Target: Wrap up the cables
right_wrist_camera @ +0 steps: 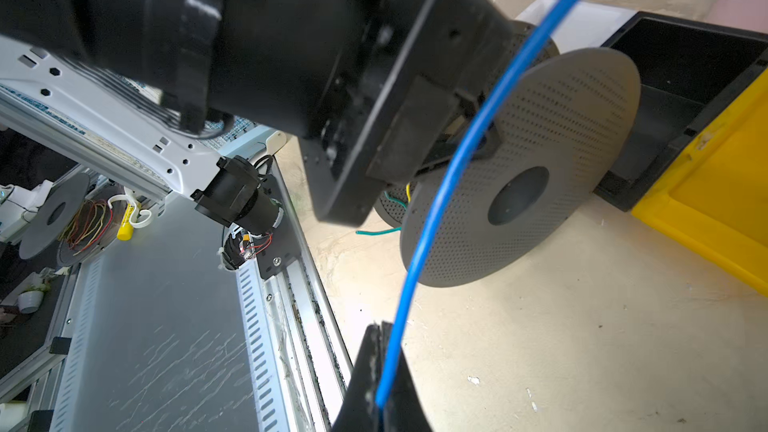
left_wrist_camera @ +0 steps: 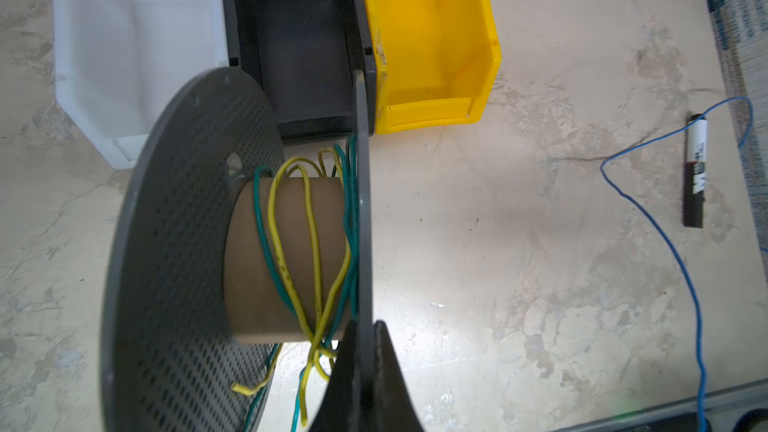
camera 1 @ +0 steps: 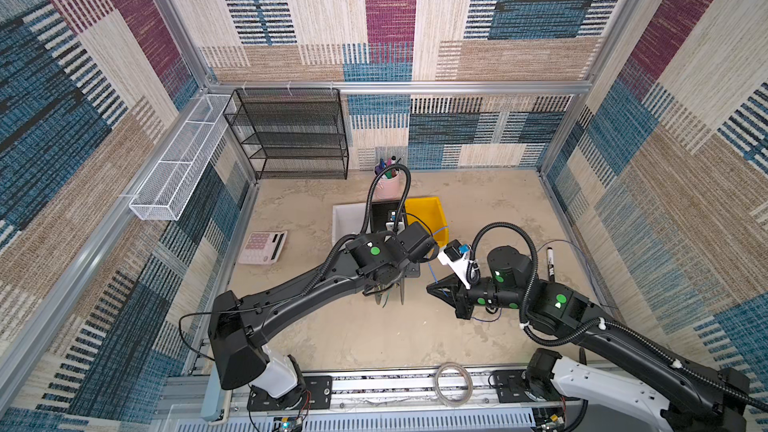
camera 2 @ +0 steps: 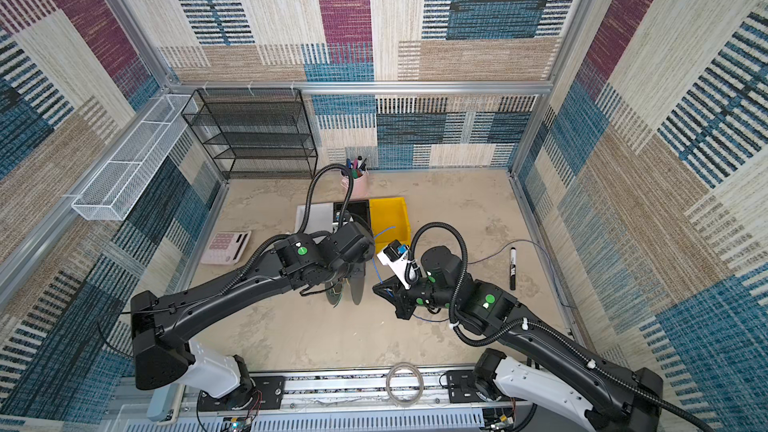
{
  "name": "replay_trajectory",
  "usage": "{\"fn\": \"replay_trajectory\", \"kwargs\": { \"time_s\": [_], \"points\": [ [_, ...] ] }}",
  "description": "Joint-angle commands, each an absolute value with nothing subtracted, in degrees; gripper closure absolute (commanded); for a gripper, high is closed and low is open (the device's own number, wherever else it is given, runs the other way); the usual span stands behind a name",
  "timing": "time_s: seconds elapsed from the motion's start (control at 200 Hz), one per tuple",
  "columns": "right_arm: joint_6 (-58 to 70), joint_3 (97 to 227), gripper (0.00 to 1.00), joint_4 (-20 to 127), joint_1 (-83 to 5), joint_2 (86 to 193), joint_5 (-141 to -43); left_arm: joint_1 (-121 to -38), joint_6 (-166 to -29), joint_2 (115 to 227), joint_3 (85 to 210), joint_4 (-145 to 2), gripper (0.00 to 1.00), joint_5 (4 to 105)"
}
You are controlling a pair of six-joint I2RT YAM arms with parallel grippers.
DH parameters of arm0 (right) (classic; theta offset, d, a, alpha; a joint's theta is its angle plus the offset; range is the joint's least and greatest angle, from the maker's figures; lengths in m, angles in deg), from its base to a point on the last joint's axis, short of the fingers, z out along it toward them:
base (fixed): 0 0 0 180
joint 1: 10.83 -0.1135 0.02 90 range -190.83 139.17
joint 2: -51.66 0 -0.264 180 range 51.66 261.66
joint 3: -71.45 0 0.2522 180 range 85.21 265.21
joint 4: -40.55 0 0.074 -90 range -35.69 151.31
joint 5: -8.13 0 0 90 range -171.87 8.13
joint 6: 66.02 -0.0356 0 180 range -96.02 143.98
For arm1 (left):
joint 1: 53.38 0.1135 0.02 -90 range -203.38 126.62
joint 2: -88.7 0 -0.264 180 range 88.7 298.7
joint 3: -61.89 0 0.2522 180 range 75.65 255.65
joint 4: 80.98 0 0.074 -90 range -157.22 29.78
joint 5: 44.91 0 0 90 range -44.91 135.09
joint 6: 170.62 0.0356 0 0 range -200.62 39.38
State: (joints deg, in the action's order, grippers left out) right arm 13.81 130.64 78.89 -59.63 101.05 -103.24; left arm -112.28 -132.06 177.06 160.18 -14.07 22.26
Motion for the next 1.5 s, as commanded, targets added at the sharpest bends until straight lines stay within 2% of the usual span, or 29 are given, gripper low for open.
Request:
{"fn": "replay_trajectory", "kwargs": {
  "time_s": [0.0,0.421,0.531,0.706,0.761,0.806,1.092,1.257,1.497],
  "points": [
    [13.8,130.4,1.0,76.7,-59.8,101.0,-104.0,-112.3,-133.2,177.9,160.2,-13.6,1.0,19.2],
    [13.2,129.4,1.0,76.6,-59.7,100.2,-104.9,-111.9,-133.7,180.9,159.3,-16.6,1.0,22.2],
    [13.1,129.5,1.0,76.1,-59.7,100.8,-105.8,-111.4,-133.9,180.5,158.4,-17.1,0.85,23.3],
    [13.3,128.1,1.0,74.6,-59.7,103.8,-109.7,-109.4,-133.4,179.4,157.4,-18.4,0.71,27.0],
    [13.0,127.8,1.0,74.1,-59.6,105.0,-111.0,-108.7,-133.0,178.7,157.2,-18.7,0.61,28.5],
    [12.5,127.7,1.0,73.5,-59.7,105.8,-111.8,-108.3,-132.8,177.9,157.1,-18.5,0.58,29.2],
    [6.4,123.0,1.0,61.3,-59.8,110.6,-121.5,-102.9,-126.9,168.5,156.8,-11.3,0.6,38.0],
    [6.2,123.4,1.0,59.7,-59.8,116.0,-121.5,-101.2,-123.9,163.4,156.3,-8.9,0.61,40.6],
    [5.4,125.0,1.0,59.7,-59.8,118.8,-120.3,-100.9,-120.5,161.9,153.6,-7.5,0.59,42.0]
  ]
}}
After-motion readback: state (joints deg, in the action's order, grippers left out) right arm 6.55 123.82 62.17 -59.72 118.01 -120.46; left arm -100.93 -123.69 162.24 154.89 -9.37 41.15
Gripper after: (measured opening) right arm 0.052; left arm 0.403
